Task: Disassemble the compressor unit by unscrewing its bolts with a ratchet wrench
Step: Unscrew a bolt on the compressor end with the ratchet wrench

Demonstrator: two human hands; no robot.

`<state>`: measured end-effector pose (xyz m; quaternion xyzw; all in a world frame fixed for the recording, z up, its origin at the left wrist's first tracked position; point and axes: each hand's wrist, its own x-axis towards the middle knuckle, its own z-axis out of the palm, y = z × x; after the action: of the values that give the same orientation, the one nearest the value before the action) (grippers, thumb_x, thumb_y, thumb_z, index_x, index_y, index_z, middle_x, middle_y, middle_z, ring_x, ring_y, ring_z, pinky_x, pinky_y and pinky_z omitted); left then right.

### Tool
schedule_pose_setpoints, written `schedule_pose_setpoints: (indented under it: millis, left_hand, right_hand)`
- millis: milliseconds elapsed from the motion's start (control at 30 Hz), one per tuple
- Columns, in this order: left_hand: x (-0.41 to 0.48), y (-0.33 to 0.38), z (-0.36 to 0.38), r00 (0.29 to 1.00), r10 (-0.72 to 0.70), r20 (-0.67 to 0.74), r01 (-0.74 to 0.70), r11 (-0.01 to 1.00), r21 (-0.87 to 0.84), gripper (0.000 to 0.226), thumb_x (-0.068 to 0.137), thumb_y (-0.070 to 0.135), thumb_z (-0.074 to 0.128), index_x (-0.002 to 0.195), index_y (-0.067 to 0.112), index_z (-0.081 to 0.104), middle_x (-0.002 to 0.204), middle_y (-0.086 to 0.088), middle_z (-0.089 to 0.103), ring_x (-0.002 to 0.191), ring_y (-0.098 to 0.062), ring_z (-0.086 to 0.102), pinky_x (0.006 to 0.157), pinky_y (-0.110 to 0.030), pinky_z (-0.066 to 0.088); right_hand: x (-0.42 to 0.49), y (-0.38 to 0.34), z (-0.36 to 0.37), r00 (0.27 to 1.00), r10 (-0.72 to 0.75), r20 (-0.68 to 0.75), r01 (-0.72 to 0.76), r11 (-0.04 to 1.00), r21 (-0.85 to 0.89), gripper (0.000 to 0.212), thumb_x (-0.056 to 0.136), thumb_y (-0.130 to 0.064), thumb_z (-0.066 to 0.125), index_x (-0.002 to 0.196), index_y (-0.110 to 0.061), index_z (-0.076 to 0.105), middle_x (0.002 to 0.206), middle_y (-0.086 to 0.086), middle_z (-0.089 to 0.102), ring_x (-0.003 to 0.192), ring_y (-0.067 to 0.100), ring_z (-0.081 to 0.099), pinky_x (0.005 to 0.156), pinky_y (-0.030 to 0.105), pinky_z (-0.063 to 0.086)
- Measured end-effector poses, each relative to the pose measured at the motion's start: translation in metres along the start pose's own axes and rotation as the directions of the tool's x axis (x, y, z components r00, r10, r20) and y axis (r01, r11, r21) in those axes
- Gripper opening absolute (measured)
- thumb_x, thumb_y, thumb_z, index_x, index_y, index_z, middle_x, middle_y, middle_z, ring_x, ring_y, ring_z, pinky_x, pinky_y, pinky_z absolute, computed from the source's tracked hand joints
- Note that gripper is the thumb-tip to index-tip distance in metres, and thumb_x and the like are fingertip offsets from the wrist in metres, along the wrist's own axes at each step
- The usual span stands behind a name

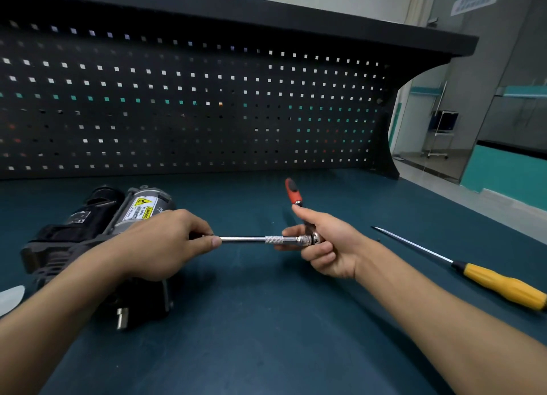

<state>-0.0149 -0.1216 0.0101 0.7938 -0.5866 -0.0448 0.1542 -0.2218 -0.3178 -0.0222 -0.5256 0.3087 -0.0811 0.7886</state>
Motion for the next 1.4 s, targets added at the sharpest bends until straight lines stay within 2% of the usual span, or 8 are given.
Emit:
schedule_pose_setpoints:
  millis: [367, 500, 633, 800, 967, 1067, 1200, 1400]
  left_hand:
    - [0.001, -0.002, 0.002, 1.000, -0.004, -0.013, 0.004, 1.000, 0.018, 0.030, 0.093, 0.056, 0.053, 0.084, 0.033, 0.069, 0.064, 0.011, 0.063, 0.065, -0.007, 0.057, 0.067, -0.032, 0.048]
    - [0.000, -0.001, 0.003, 1.000, 0.003, -0.026, -0.002, 0.999, 0.044, 0.028, 0.092, 0.058, 0.052, 0.082, 0.035, 0.064, 0.063, 0.019, 0.059, 0.064, -0.003, 0.054, 0.062, -0.028, 0.042]
    - [0.000, 0.001, 0.002, 1.000, -0.003, -0.018, 0.005, 0.997, 0.080, 0.030, 0.092, 0.061, 0.050, 0.083, 0.035, 0.061, 0.069, 0.015, 0.057, 0.068, -0.002, 0.053, 0.064, -0.029, 0.039]
    - [-0.002, 0.003, 0.001, 1.000, -0.015, -0.014, 0.016, 0.995, 0.103, 0.033, 0.094, 0.061, 0.046, 0.083, 0.033, 0.061, 0.067, 0.011, 0.057, 0.067, -0.003, 0.054, 0.060, -0.027, 0.037]
    - [-0.001, 0.003, 0.002, 0.999, -0.019, -0.038, 0.022, 0.995, 0.100, 0.034, 0.094, 0.059, 0.047, 0.080, 0.031, 0.060, 0.063, 0.013, 0.057, 0.066, -0.002, 0.053, 0.061, -0.029, 0.038]
    - [0.000, 0.002, 0.003, 0.999, -0.010, -0.042, 0.013, 0.997, 0.074, 0.033, 0.094, 0.058, 0.049, 0.077, 0.032, 0.060, 0.061, 0.014, 0.055, 0.065, -0.003, 0.052, 0.062, -0.031, 0.039]
    - [0.000, -0.001, 0.002, 0.999, -0.012, -0.034, 0.014, 0.998, 0.060, 0.032, 0.093, 0.058, 0.051, 0.080, 0.032, 0.065, 0.061, 0.013, 0.059, 0.066, -0.004, 0.056, 0.067, -0.032, 0.046]
    - [0.001, -0.002, 0.002, 0.999, -0.005, -0.035, 0.005, 1.000, -0.006, 0.034, 0.092, 0.054, 0.055, 0.079, 0.027, 0.069, 0.056, 0.008, 0.056, 0.055, -0.007, 0.049, 0.060, -0.030, 0.043]
  right_hand:
    - [0.004, 0.003, -0.001, 0.994, 0.085, 0.068, -0.090, 0.993, 0.082, 0.033, 0.078, -0.044, 0.069, 0.080, -0.012, 0.061, 0.094, 0.017, 0.075, 0.026, 0.001, 0.029, 0.024, 0.012, 0.022]
    - [0.002, 0.009, 0.005, 0.997, -0.079, -0.013, 0.078, 0.995, -0.070, 0.029, 0.076, -0.039, 0.078, 0.080, -0.019, 0.057, 0.079, 0.001, 0.071, 0.034, 0.003, 0.028, 0.031, 0.015, 0.022]
    - [0.001, 0.012, 0.006, 0.960, -0.279, -0.024, 0.269, 0.944, -0.189, 0.029, 0.065, -0.037, 0.084, 0.072, -0.023, 0.060, 0.096, 0.007, 0.077, 0.040, 0.008, 0.033, 0.038, 0.018, 0.025]
    - [0.002, 0.015, 0.006, 0.843, -0.537, 0.004, 0.485, 0.758, -0.436, 0.033, 0.063, -0.038, 0.086, 0.075, -0.010, 0.076, 0.063, 0.004, 0.064, 0.045, 0.013, 0.044, 0.043, 0.022, 0.035]
    - [0.002, 0.016, 0.010, 0.695, -0.715, 0.071, 0.662, 0.598, -0.453, 0.005, 0.067, -0.026, 0.083, 0.065, -0.025, 0.079, 0.083, 0.000, 0.077, 0.062, 0.014, 0.055, 0.053, 0.021, 0.046]
    - [0.004, 0.017, 0.010, 0.640, -0.762, 0.104, 0.712, 0.536, -0.453, 0.017, 0.074, -0.011, 0.083, 0.065, -0.025, 0.078, 0.079, -0.001, 0.075, 0.063, 0.009, 0.056, 0.057, 0.019, 0.043]
    - [0.002, 0.016, 0.011, 0.681, -0.731, 0.039, 0.626, 0.554, -0.550, 0.012, 0.079, -0.020, 0.084, 0.068, -0.023, 0.079, 0.062, 0.003, 0.063, 0.055, 0.016, 0.045, 0.051, 0.025, 0.037]
    - [-0.003, 0.009, 0.017, 0.863, -0.489, -0.130, 0.422, 0.837, -0.349, 0.028, 0.071, -0.040, 0.083, 0.071, -0.015, 0.070, 0.065, 0.001, 0.068, 0.043, 0.010, 0.033, 0.037, 0.018, 0.025]
